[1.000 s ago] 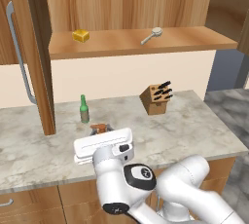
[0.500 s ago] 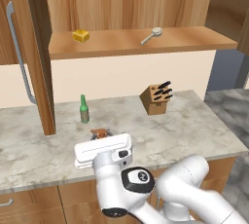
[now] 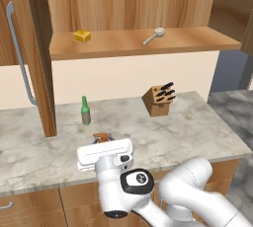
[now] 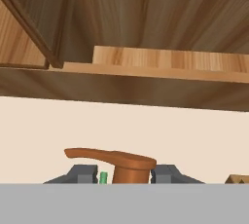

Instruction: Pick the soap dispenser and dish brush from the cabinet and place them on the counter.

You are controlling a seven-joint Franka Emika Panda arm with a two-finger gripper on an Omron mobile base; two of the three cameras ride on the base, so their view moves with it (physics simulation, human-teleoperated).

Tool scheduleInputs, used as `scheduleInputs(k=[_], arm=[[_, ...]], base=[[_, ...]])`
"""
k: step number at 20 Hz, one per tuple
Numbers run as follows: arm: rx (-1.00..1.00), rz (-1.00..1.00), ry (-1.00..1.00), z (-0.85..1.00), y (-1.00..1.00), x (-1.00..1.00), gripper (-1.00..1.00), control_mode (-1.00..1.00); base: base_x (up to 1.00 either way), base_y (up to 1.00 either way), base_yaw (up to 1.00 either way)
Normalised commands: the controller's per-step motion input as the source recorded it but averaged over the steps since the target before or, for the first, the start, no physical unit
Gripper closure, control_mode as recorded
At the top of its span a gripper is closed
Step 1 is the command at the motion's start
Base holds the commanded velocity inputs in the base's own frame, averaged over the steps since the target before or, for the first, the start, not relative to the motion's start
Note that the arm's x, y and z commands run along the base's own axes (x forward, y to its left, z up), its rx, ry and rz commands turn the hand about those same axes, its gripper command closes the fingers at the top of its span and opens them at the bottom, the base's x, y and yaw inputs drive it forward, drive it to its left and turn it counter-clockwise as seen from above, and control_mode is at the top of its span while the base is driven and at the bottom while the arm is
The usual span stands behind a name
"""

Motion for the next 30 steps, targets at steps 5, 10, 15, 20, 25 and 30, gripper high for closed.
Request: scheduleInputs(k=[5, 10, 15, 20, 25, 30], arm=[[0.00, 0.00, 0.00, -0.17, 0.06, 0.15, 1.00, -1.00], [0.00, -0.01, 0.00, -0.09, 0.10, 0.32, 1.00, -1.00], [0.00, -0.03, 0.00, -0.29, 0.08, 0.18, 1.00, -1.00], [0.00, -0.02, 0.00, -0.30, 0.11, 0.14, 1.00, -1.00], [0.00, -0.02, 0.00, -0.19, 0.13, 0.24, 1.00, -1.00], [0.00, -0.02, 0.00, -0.17, 0.12, 0.26, 1.00, -1.00]], base=[[0.00, 0.00, 0.00], [0.00, 0.00, 0.00], [0.00, 0.00, 0.00], [0.00, 0.00, 0.00], [0.00, 0.00, 0.00], [0.00, 0.00, 0.00]])
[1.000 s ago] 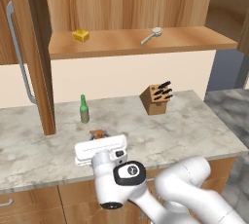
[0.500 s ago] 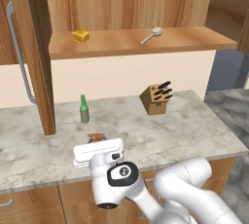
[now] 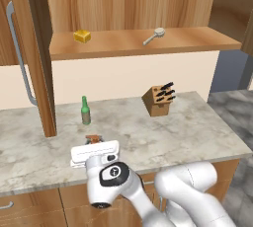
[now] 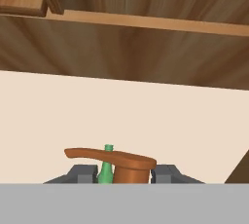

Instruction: Pick the soap dispenser and dish brush from the cabinet and place them on the counter.

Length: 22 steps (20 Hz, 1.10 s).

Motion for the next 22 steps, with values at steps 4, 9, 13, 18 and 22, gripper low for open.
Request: scheduleInputs(k=[4, 9, 13, 18, 22], arm=[[0.00, -0.02, 0.01, -0.20, 0.14, 0.15, 1.00, -1.00], [0.00, -0.01, 0.00, -0.22, 0.16, 0.09, 1.00, -1.00], [0.00, -0.01, 0.01, -0.22, 0.16, 0.08, 1.00, -1.00], [0.00, -0.01, 0.01, -0.28, 0.06, 0.13, 1.00, -1.00], [0.00, 0.00, 0.00, -0.18, 0.00, 0.09, 1.00, -1.00]], base=[[0.00, 0.00, 0.00], [0.00, 0.00, 0.00], [0.00, 0.00, 0.00], [0.00, 0.00, 0.00], [0.00, 0.00, 0.00]])
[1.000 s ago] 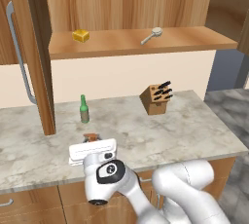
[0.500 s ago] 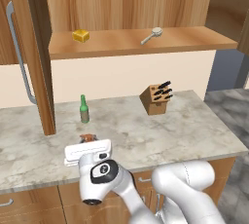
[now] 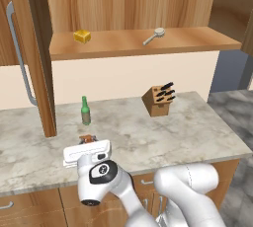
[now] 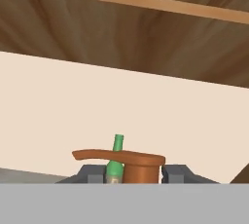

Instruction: Pick the soap dispenser and dish brush from the cabinet and place them on the counter.

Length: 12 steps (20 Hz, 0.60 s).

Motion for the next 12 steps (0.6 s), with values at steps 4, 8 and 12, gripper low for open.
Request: scheduleInputs(k=[4, 8, 12], arm=[[0.00, 0.00, 0.00, -0.13, 0.00, 0.05, -1.00, -1.00], [0.00, 0.00, 0.00, -0.08, 0.00, 0.00, -1.00, -1.00], [0.00, 0.00, 0.00, -0.05, 0.00, 0.00, -1.00, -1.00]], base=[[0.00, 0.00, 0.00], [0.00, 0.00, 0.00], [0.00, 0.00, 0.00]])
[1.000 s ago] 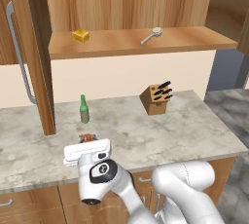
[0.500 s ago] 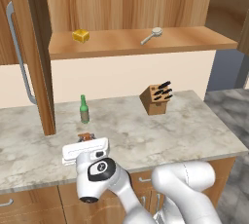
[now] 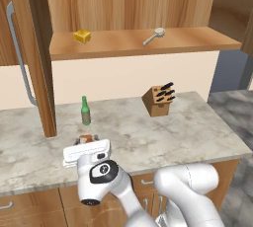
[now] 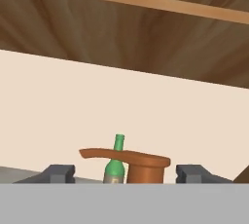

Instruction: Pick the soap dispenser and dish brush from the cabinet and place them on the counter.

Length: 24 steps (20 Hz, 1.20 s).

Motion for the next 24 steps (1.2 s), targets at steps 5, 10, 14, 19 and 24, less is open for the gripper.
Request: scheduleInputs(k=[5, 10, 14, 19, 24], arm=[[0.00, 0.00, 0.00, -0.02, 0.00, 0.00, -1.00, -1.00], [0.00, 0.00, 0.00, 0.00, 0.00, -0.03, -1.00, -1.00], [0.00, 0.00, 0.00, 0.00, 0.00, -0.15, -1.00, -1.00], [0.00, 0.00, 0.00, 0.01, -0.01, -0.16, -1.00, -1.00], [0.00, -0.01, -0.01, 0.09, -0.01, -0.16, -1.00, -1.00]], base=[[0.00, 0.00, 0.00], [0.00, 0.00, 0.00], [0.00, 0.00, 0.00], [0.00, 0.00, 0.00], [0.00, 0.00, 0.00]])
